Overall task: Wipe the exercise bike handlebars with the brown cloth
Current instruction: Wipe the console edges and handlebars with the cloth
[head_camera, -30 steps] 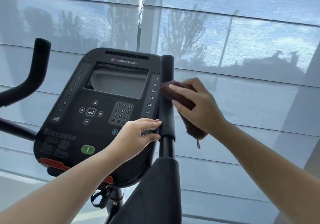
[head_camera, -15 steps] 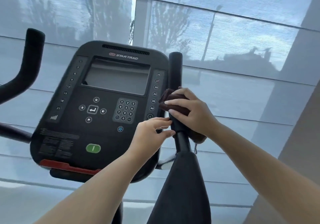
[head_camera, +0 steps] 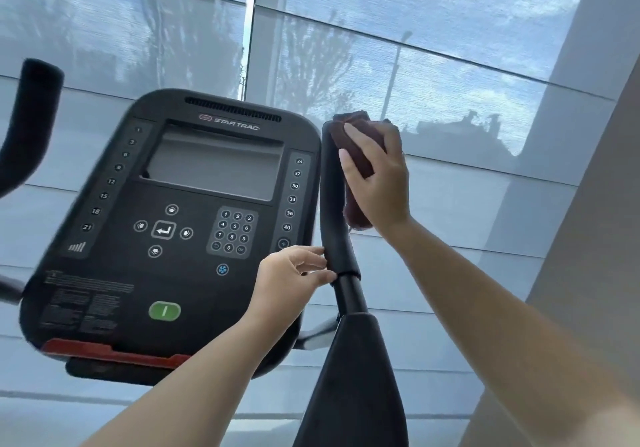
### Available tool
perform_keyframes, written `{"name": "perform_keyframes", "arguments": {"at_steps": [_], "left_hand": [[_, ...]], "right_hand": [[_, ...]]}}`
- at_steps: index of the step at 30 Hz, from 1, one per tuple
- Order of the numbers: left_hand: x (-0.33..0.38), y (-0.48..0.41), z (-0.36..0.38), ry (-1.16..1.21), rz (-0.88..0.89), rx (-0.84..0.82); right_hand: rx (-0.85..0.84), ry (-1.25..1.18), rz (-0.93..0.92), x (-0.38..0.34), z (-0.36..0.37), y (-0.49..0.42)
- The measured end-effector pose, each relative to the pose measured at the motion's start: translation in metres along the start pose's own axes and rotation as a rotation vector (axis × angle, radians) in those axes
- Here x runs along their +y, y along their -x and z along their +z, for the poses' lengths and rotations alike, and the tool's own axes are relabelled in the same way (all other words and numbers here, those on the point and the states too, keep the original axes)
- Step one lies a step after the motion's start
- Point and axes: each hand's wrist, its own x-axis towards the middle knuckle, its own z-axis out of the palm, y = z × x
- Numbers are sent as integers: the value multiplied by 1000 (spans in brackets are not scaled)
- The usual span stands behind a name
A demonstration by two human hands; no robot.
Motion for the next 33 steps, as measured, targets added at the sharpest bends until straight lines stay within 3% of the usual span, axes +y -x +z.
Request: {"name": "perform_keyframes", "arguments": {"at_steps": [9, 16, 23, 28, 33], "left_hand": [[5, 0, -1, -18, 52, -31], [10, 0, -5, -39, -73, -69], [18, 2, -5, -29, -192, -105], [32, 10, 3, -117, -190, -86], [49, 8, 12, -321, -180, -77]], "right_hand": [[-311, -323, 361, 8, -27, 98], [-260, -396, 318, -1, -41, 111], [106, -372, 195, 27, -2, 19], [-112, -602, 310, 48, 21, 18], [-132, -736, 299, 46, 16, 88]]}}
